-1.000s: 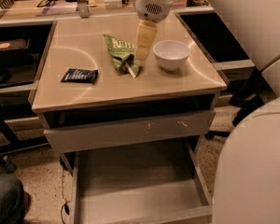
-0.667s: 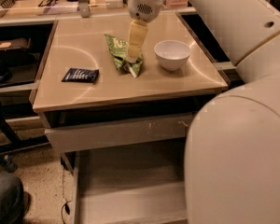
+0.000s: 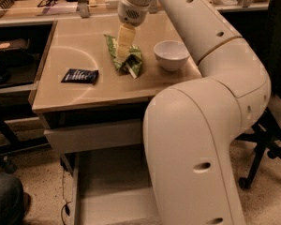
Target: Place green jalapeno chip bag into middle drawer
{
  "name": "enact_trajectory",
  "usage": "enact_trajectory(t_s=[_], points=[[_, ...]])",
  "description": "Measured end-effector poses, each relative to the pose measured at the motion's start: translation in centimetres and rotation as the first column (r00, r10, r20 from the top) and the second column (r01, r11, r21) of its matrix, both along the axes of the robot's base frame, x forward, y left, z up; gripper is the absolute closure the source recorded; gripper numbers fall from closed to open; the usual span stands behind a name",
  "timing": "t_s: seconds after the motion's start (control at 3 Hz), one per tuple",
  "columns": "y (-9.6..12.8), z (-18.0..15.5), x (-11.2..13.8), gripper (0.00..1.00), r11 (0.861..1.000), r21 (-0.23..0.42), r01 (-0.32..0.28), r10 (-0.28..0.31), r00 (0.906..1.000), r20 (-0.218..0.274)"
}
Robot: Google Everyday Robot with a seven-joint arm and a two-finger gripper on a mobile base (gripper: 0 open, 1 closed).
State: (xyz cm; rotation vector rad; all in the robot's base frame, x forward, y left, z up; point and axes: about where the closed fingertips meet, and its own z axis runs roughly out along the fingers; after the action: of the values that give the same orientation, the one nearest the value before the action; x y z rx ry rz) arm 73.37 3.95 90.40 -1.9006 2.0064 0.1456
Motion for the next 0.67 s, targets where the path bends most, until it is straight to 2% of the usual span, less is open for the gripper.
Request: enact_trajectory(t_s=[0.67], points=[[-1.1, -3.9, 4.1, 0.0, 0.998, 0.029, 0.059, -0.058, 0.9982, -0.014]])
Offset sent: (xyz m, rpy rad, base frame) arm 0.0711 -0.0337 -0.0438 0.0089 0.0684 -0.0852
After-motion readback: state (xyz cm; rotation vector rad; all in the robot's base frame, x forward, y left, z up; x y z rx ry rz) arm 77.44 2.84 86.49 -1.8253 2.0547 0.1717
